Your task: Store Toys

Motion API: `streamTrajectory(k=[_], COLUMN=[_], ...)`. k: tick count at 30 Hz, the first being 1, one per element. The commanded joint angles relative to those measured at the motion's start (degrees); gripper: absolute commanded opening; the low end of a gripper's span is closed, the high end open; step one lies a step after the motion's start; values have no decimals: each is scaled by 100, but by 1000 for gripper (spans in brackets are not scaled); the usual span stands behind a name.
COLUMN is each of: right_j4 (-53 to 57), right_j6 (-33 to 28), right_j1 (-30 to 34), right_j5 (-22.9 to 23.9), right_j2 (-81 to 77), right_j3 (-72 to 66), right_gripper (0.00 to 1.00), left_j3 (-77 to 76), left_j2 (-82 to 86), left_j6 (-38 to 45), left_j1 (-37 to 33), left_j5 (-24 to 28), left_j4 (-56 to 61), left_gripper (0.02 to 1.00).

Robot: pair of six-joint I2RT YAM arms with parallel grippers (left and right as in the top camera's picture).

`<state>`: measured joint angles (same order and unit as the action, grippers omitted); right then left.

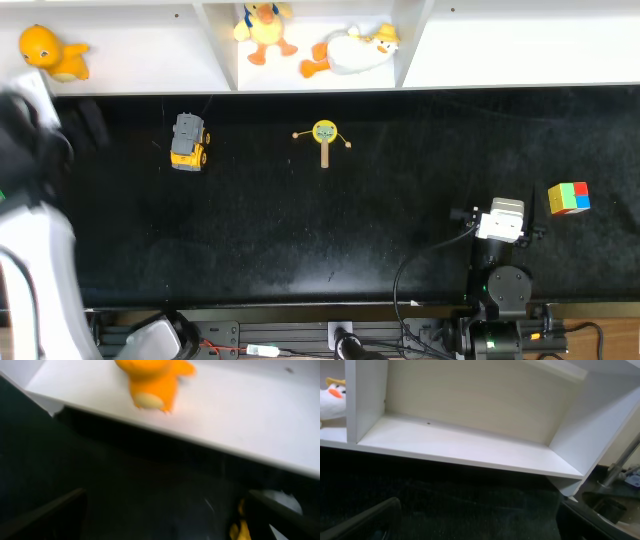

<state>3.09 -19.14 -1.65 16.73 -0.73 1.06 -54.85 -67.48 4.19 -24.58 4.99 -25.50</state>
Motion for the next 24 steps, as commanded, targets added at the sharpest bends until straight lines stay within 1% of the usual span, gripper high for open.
streamTrajectory(k=[1,7,14,20,21,24], right_j4=[-20,-20,-20,-20,-20,-20], right_j6=[2,2,2,2,2,2], right_j1=[-31,-31,-31,-31,-31,-31], right_j5=[26,26,26,26,24,26], right_j2=[48,48,48,48,48,48], right_j3=[-74,-74,-74,-74,-74,-74], right_gripper=[996,993,996,996,996,996], left_j3=[1283,1427,1425,1423,1423,1423], left_j2=[796,240,-678,-1268,-1353,-1569], left_j6=[-282,-264,-232,-234,-234,-234], left_j1=[437,1207,1849,2199,2236,2319], left_j5=[286,240,243,186,149,-17], left_j4=[205,166,953,1443,1491,1639], left_gripper=[998,998,998,998,972,847])
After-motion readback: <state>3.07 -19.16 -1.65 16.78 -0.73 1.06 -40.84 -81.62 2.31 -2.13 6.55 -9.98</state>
